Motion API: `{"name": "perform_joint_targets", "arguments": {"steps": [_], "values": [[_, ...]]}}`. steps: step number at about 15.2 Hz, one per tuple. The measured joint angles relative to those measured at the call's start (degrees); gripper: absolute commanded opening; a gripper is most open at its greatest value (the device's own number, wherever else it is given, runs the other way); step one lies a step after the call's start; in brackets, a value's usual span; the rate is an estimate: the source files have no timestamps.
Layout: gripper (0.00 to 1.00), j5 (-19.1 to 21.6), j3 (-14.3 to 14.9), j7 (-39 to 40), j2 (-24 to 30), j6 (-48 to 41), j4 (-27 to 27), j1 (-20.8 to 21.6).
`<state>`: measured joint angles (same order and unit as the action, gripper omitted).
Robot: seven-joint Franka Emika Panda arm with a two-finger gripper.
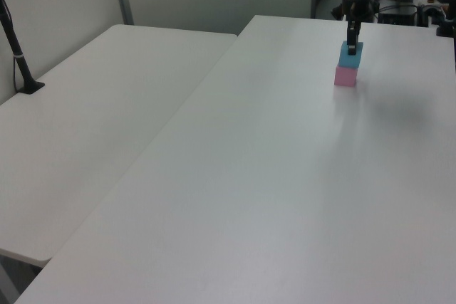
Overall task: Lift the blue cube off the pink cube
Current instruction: 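Lift the blue cube off the pink cube and carry it aside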
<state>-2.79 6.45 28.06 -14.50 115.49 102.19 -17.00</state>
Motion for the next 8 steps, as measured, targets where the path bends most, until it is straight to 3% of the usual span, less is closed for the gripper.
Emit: {"name": "perform_joint_targets", "arguments": {"steps": [8], "values": [[0.14,0.01,0.09,1.86,-0.22,0.02,-3.47,-3.08]]}}
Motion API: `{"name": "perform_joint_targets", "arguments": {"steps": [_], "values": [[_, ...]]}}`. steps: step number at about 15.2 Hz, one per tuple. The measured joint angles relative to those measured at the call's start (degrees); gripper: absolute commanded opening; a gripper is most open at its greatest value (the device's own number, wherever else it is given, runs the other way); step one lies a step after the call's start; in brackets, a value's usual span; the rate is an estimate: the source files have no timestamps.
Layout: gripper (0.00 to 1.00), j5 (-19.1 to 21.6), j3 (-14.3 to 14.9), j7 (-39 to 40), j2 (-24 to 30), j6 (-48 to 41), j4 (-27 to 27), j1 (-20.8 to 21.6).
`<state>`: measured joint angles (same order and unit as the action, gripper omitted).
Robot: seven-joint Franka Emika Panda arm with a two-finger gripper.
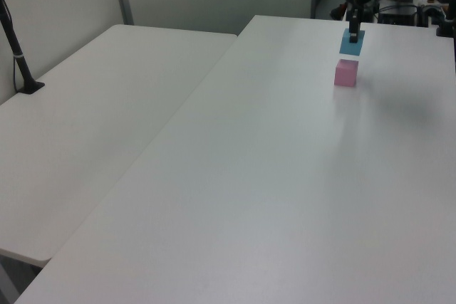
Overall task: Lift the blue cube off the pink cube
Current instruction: 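Lift the blue cube off the pink cube and carry it aside, then lower the blue cube onto the table beside the pink cube and release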
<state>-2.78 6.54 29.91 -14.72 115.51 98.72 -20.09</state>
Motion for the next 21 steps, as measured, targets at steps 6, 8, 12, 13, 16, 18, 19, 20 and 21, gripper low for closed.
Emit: {"name": "perform_joint_targets", "arguments": {"steps": [6,8,12,13,16,18,19,20,21], "values": [[0.13,0.00,0.01,0.16,-7.78,0.20,-7.93,-3.47],[0.13,0.00,0.02,0.35,-12.04,0.45,-11.26,-5.25],[0.13,0.00,0.05,2.18,-13.11,0.45,-12.39,-7.62],[0.13,0.00,0.06,2.57,-13.12,0.45,-12.39,-8.37],[0.22,0.00,0.05,3.99,-13.51,0.45,-12.39,-10.51],[0.35,0.00,0.06,4.64,-13.80,0.45,-12.39,-11.19],[0.36,0.00,0.06,4.84,-13.95,0.45,-12.39,-11.33],[0.36,0.00,0.05,5.09,-14.12,0.45,-12.35,-11.35],[0.36,0.00,0.05,5.61,-14.34,0.44,-12.29,-11.35]]}}
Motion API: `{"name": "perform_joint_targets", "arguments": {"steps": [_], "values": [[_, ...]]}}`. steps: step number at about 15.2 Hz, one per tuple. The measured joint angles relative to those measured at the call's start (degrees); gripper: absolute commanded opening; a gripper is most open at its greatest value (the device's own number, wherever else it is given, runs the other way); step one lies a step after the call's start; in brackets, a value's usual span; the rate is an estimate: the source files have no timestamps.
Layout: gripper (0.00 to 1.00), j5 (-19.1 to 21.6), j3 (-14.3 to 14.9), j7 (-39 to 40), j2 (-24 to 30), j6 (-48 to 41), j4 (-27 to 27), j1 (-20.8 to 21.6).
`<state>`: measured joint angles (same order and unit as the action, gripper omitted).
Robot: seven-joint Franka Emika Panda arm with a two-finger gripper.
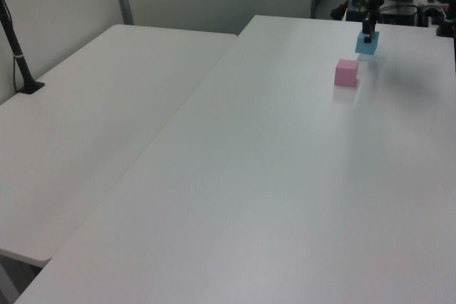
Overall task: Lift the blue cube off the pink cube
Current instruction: 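Lower the blue cube onto the table beside the pink cube and release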
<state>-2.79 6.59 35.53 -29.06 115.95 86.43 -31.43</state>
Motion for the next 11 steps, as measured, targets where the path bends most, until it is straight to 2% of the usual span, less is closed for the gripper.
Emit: {"name": "perform_joint_targets", "arguments": {"steps": [2,3,5,11], "values": [[0.39,0.00,0.00,0.61,-0.64,0.00,0.05,0.00],[0.64,0.00,0.00,0.93,-0.93,0.00,0.05,0.00],[1.00,0.00,0.00,1.14,-1.36,0.00,0.05,0.00],[1.00,0.00,0.01,1.10,-1.38,0.00,-0.26,-0.06]]}}
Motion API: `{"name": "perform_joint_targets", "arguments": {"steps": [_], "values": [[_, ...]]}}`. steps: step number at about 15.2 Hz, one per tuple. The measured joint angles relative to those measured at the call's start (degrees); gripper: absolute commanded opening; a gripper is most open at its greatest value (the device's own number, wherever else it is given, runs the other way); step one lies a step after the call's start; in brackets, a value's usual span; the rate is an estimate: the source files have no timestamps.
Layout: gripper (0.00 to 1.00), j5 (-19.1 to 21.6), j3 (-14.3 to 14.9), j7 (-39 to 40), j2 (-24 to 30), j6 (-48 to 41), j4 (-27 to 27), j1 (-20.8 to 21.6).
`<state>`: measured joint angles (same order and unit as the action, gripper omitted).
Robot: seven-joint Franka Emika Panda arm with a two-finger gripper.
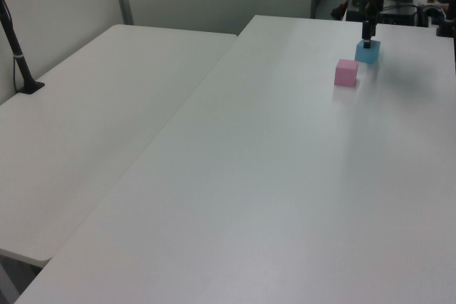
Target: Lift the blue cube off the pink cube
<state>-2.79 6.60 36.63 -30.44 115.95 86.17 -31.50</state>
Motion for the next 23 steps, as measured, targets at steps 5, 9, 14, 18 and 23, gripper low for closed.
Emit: {"name": "perform_joint_targets", "arguments": {"steps": [5,9,14,18,23], "values": [[1.00,0.03,0.02,-1.77,3.26,-0.10,-0.56,-0.67],[1.00,0.12,-2.47,-10.77,9.38,-6.17,-0.76,-0.61],[1.00,0.70,-10.58,-26.36,21.46,-22.42,-1.07,0.14],[1.00,2.68,-13.02,-35.77,27.80,-29.01,-0.98,5.31],[1.00,2.61,-12.26,-41.58,31.17,-30.25,-0.08,17.98]]}}
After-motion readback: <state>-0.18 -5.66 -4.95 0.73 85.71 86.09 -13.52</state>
